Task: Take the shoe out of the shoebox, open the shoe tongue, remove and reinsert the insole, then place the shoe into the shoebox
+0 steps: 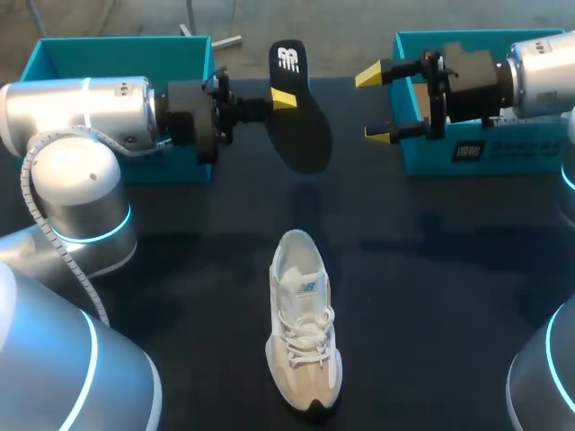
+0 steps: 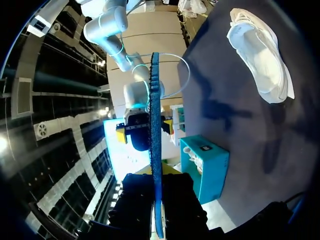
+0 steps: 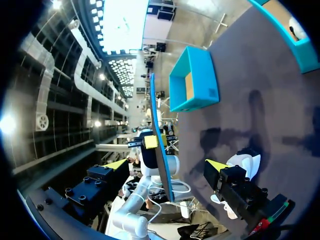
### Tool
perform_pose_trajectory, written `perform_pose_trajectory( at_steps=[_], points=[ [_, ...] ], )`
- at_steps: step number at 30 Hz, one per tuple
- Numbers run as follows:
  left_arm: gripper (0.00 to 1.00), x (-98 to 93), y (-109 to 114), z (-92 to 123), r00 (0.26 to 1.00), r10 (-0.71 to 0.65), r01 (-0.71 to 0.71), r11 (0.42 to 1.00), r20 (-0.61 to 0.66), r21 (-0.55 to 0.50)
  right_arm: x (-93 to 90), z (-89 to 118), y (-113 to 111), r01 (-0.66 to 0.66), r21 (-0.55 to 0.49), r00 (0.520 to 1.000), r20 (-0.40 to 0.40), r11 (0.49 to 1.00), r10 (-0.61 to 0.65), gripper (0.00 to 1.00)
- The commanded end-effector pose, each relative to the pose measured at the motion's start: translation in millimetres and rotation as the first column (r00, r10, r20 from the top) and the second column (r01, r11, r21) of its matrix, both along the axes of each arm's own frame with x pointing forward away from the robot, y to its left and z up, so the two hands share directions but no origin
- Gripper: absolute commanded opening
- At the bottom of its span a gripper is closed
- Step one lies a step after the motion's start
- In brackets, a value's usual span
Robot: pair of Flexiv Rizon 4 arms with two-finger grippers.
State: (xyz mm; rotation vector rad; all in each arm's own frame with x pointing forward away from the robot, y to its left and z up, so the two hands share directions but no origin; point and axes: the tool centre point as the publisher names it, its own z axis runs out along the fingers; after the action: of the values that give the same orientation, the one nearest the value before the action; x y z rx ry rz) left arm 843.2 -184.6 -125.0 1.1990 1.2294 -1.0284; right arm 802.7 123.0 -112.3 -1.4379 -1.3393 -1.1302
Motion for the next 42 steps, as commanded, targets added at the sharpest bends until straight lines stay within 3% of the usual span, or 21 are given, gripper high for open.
perform_pose_trajectory(
  at_steps=[1,18,24,31,34,42],
  points=[
    [0.00,3.4,-3,-1,1.000,0.001,-0.001,1.000,-0.013,-0.006,0.4,-1,1,0.001,0.000,1.000,0.000,1.000,-0.001,1.00],
    [0.00,3.7,-3,-1,1.000,0.001,-0.001,1.000,-0.016,-0.007,-10.1,3,40,-0.048,0.059,0.997,0.060,0.997,0.045,1.00],
    [0.00,3.7,-3,-1,1.000,0.001,-0.001,1.000,-0.016,-0.007,-9.5,7,53,-0.073,0.043,0.996,0.056,0.996,0.070,0.79],
    [0.00,3.7,-3,-1,1.000,0.001,-0.001,1.000,-0.016,-0.007,-7.6,5,65,-0.098,0.021,0.994,0.046,0.995,0.096,0.63],
    [0.00,3.7,-3,-1,1.000,0.001,-0.001,1.000,-0.016,-0.007,-7.6,4,68,-0.108,0.013,0.993,0.053,0.994,0.107,0.49],
    [0.00,3.7,-3,-1,1.000,0.001,-0.001,1.000,-0.016,-0.007,-8.8,0,74,-0.128,0.012,0.990,0.060,0.992,0.127,0.44]
  ],
)
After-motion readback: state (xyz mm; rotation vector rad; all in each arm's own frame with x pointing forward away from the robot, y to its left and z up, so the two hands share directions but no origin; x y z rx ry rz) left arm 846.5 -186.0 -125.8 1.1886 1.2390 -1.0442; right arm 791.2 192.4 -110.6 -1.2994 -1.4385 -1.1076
